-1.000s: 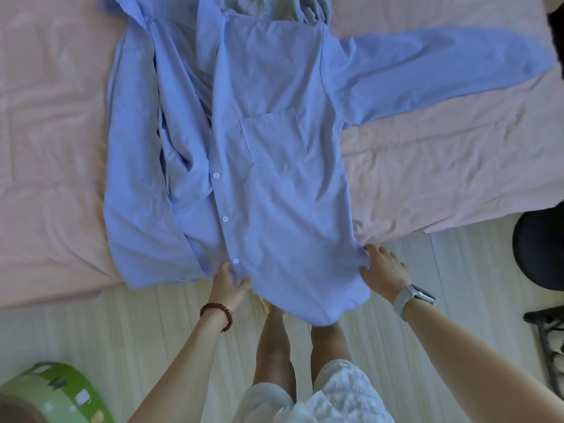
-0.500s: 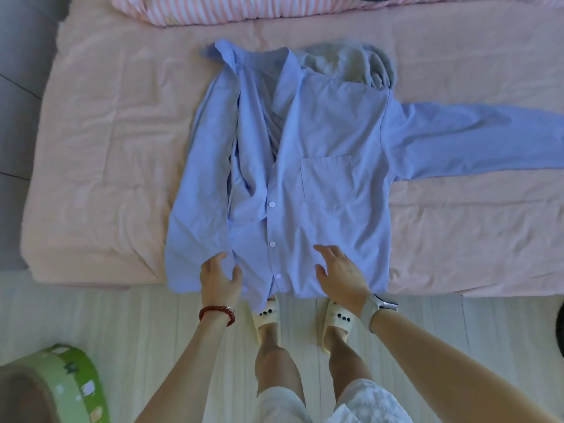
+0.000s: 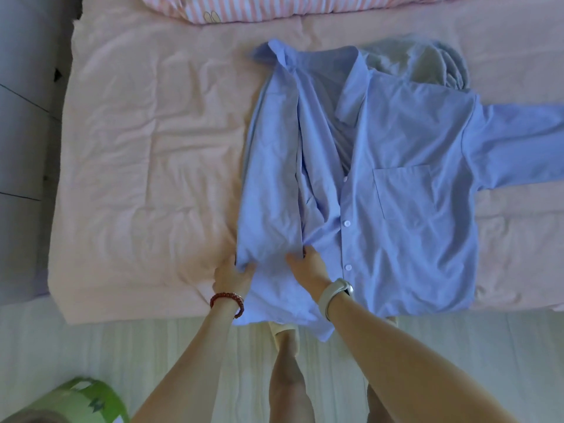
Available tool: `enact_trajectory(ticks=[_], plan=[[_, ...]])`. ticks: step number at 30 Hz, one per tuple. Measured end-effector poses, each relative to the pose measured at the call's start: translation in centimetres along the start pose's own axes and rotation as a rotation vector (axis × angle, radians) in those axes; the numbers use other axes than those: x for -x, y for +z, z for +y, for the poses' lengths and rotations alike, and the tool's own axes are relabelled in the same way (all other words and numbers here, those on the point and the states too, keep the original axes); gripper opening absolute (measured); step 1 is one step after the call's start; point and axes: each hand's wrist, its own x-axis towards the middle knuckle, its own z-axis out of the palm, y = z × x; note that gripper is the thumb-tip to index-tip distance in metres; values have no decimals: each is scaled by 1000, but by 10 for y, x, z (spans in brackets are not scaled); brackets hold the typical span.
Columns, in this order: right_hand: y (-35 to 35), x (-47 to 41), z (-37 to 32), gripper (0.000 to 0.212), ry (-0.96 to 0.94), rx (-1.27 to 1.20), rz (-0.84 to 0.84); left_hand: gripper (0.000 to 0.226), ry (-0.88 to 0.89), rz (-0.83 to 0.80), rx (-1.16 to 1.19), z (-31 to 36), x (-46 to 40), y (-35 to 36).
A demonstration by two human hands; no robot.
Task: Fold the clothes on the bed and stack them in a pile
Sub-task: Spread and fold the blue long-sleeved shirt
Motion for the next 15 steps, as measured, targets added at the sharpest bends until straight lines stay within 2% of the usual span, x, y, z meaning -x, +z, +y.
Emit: enact_trajectory(ticks=[1,2,4,7,10,12,15], plan=[[2,0,-2,15,-2,0,17,16,15,-5,63,0,0,-3],[3,3,-5,23,-35,25,44,19,38,19,117,0,1,-8],[1,14,-11,34,-147,54,103,20,79,143,178,1,6,-22],[-6,40,-19,38,-337,-15,115,16,189,334,157,3,22,-44],[-19,65,-23,34,-465,-92,182,23,348,421,92,21,49,-54],[-43,75,-21,36,-504,-155,340,26,498,293,57,41,70,-46],[-103,79,5,31,-502,-142,631,31,758,-75,-85,62,92,-14]])
